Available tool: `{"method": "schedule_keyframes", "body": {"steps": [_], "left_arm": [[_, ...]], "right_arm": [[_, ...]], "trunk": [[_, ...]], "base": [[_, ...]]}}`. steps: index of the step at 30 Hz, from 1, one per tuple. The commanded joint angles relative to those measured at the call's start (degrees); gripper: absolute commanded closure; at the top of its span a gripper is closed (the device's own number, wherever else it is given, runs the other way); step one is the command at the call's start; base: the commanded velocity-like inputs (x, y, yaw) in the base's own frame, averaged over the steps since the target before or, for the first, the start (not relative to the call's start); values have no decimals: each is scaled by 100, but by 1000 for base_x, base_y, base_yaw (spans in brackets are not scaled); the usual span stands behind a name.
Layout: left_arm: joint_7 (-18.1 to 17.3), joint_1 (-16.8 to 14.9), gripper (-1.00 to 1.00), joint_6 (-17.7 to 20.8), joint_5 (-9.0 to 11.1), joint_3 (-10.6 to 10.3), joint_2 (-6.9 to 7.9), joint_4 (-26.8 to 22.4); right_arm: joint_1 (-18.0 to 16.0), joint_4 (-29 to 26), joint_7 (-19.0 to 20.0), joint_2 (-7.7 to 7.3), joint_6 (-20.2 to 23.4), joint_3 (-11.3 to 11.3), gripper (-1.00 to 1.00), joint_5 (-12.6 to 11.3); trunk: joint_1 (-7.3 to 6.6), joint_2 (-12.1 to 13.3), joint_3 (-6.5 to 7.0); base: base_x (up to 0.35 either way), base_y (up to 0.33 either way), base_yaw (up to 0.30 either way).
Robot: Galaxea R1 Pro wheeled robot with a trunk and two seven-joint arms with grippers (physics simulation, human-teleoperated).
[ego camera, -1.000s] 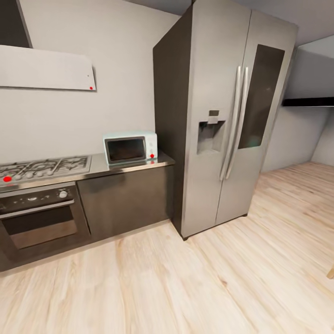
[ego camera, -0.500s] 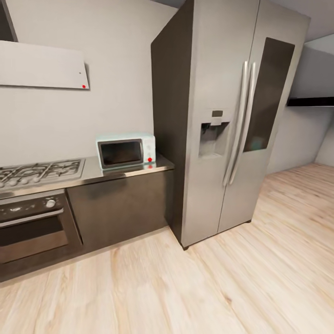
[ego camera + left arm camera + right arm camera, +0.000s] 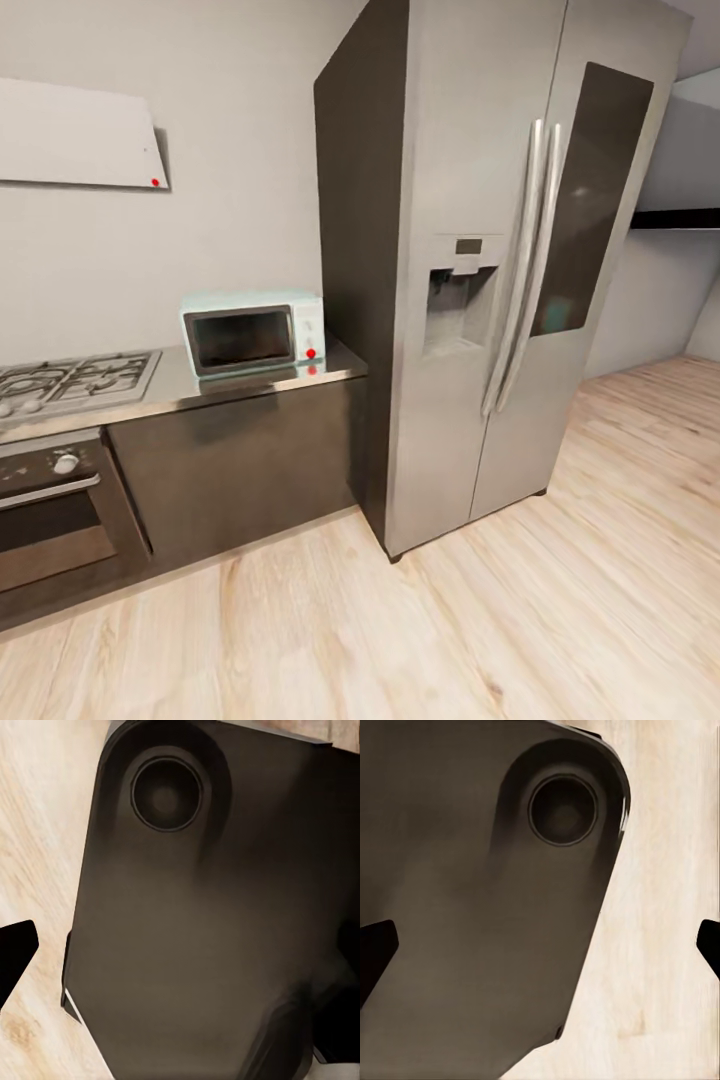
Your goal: In the kitchen, take the popcorn bag from the countertop, put it into the microwave, and heat it until the popcorn is cooked so the cooked popcorn ends up inside the bag.
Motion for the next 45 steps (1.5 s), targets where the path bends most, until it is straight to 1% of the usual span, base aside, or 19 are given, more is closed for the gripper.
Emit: {"method": "schedule_keyframes", "body": {"steps": [1, 19, 21, 24, 27, 39, 45], "left_arm": [[6, 0, -100, 3, 29, 5, -1, -6], [6, 0, -100, 7, 35, 5, -1, -2], [6, -1, -100, 8, 35, 3, -1, -4], [6, 2, -100, 8, 35, 3, -1, -2], [6, 1, -100, 8, 35, 4, -1, 1], [6, -1, -100, -6, 28, 7, -1, -7], [3, 1, -100, -76, 26, 7, -1, -7]], "right_arm": [[0, 1, -19, 0, -17, 2, -100, 46], [0, 1, -15, -41, -4, 33, -100, 81], [0, 1, -21, 12, 12, 24, -100, 43], [0, 1, -22, 13, -6, 24, -100, 47], [0, 1, -22, -20, -10, 24, -100, 49], [0, 1, -22, -27, -10, 15, -100, 48], [0, 1, -22, -27, -10, 9, -100, 48]], "trunk": [[3, -2, -4], [3, -2, -4], [3, -2, -4], [3, -2, -4], [3, -2, -4], [3, -2, -4], [3, -2, -4]], "base": [[323, -8, 0], [323, 0, 0], [323, 0, 0], [323, 0, 10], [323, 0, 195], [310, -93, 270], [73, -24, 273]]}}
